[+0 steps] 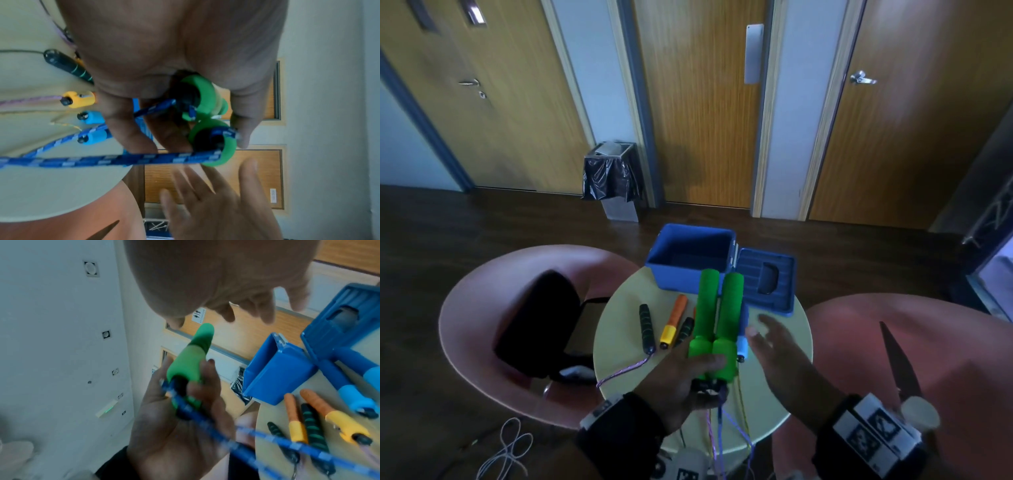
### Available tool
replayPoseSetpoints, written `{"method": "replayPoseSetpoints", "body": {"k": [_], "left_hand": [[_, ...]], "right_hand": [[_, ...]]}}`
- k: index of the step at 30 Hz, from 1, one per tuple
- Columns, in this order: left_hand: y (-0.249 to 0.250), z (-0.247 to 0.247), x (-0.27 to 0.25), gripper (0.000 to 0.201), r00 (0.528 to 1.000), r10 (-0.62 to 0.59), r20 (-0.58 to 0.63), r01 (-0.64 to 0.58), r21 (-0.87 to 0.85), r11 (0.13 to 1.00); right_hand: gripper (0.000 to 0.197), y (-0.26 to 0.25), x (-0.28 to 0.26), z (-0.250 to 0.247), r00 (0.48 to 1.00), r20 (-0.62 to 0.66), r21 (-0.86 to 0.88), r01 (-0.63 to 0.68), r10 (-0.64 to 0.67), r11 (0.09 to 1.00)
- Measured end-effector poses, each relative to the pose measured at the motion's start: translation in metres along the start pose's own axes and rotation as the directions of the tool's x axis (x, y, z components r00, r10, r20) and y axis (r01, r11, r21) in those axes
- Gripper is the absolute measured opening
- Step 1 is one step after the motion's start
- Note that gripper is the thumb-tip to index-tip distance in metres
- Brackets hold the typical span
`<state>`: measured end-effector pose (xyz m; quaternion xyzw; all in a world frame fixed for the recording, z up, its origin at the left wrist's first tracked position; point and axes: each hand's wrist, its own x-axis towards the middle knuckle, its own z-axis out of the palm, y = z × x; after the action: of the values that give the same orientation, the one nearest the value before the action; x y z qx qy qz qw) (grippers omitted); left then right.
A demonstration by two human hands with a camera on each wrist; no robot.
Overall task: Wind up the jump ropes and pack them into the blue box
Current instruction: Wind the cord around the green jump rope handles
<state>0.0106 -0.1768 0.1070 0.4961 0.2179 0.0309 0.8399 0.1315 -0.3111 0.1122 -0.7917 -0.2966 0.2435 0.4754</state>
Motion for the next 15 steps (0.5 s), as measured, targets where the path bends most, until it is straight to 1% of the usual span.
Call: {"method": "replayPoseSetpoints", "body": {"k": [1,2,3,4,5,6,7,8,9,10,11,12,13,14,15], "left_hand": [[0.0,-0.005,-0.002,0.062,0.999,-0.035,0.013,0.035,0.027,0.999],[0.0,-0.012,-0.004,0.071,0.995,-0.08,0.064,0.077,0.05,0.996],[0.002,-0.017,-0.008,0.074,0.983,-0.125,0.131,0.115,0.084,0.99],[0.003,-0.021,-0.01,0.069,0.97,-0.176,0.166,0.155,0.137,0.978],[0.007,-0.023,-0.013,0.06,0.956,-0.235,0.177,0.196,0.214,0.957],[0.011,-0.024,-0.015,0.052,0.938,-0.298,0.179,0.232,0.316,0.92],[0.014,-0.025,-0.017,0.049,0.916,-0.356,0.185,0.257,0.409,0.875],[0.016,-0.027,-0.017,0.049,0.894,-0.4,0.201,0.267,0.477,0.837],[0.018,-0.028,-0.017,0.052,0.876,-0.431,0.214,0.273,0.517,0.811],[0.019,-0.027,-0.017,0.055,0.867,-0.441,0.232,0.27,0.527,0.806],[0.021,-0.025,-0.016,0.054,0.872,-0.429,0.238,0.265,0.507,0.82],[0.021,-0.024,-0.015,0.052,0.892,-0.387,0.235,0.247,0.465,0.85],[0.023,-0.022,-0.014,0.049,0.924,-0.322,0.205,0.218,0.408,0.887],[0.024,-0.022,-0.013,0.047,0.96,-0.245,0.138,0.182,0.359,0.915],[0.026,-0.021,-0.014,0.043,0.984,-0.168,0.055,0.14,0.339,0.93]], "right_hand": [[0.118,0.002,-0.003,-0.007,0.991,-0.094,-0.152,0.077,-0.092,0.985],[0.115,0.0,-0.006,-0.016,0.958,-0.108,-0.365,0.209,-0.265,0.907],[0.113,-0.002,-0.01,-0.024,0.892,-0.014,-0.557,0.369,-0.452,0.744],[0.114,-0.003,-0.011,-0.028,0.811,0.161,-0.682,0.503,-0.562,0.531],[0.117,-0.005,-0.012,-0.03,0.754,0.35,-0.729,0.592,-0.556,0.344],[0.119,-0.006,-0.011,-0.029,0.722,0.5,-0.718,0.654,-0.478,0.237],[0.119,-0.005,-0.008,-0.025,0.707,0.589,-0.701,0.688,-0.391,0.189],[0.114,-0.004,-0.007,-0.019,0.694,0.641,-0.686,0.709,-0.328,0.16],[0.104,-0.001,-0.005,-0.013,0.675,0.67,-0.668,0.73,-0.308,0.146],[0.089,0.0,-0.003,-0.009,0.654,0.679,-0.647,0.748,-0.332,0.15],[0.073,0.001,0.0,-0.008,0.647,0.668,-0.637,0.752,-0.367,0.166],[0.062,0.0,0.002,-0.008,0.663,0.635,-0.652,0.735,-0.396,0.186],[0.055,-0.003,0.004,-0.009,0.701,0.588,-0.68,0.699,-0.402,0.224],[0.05,-0.006,0.006,-0.011,0.749,0.534,-0.711,0.649,-0.393,0.271],[0.046,-0.007,0.007,-0.012,0.795,0.475,-0.734,0.594,-0.377,0.329]]}}
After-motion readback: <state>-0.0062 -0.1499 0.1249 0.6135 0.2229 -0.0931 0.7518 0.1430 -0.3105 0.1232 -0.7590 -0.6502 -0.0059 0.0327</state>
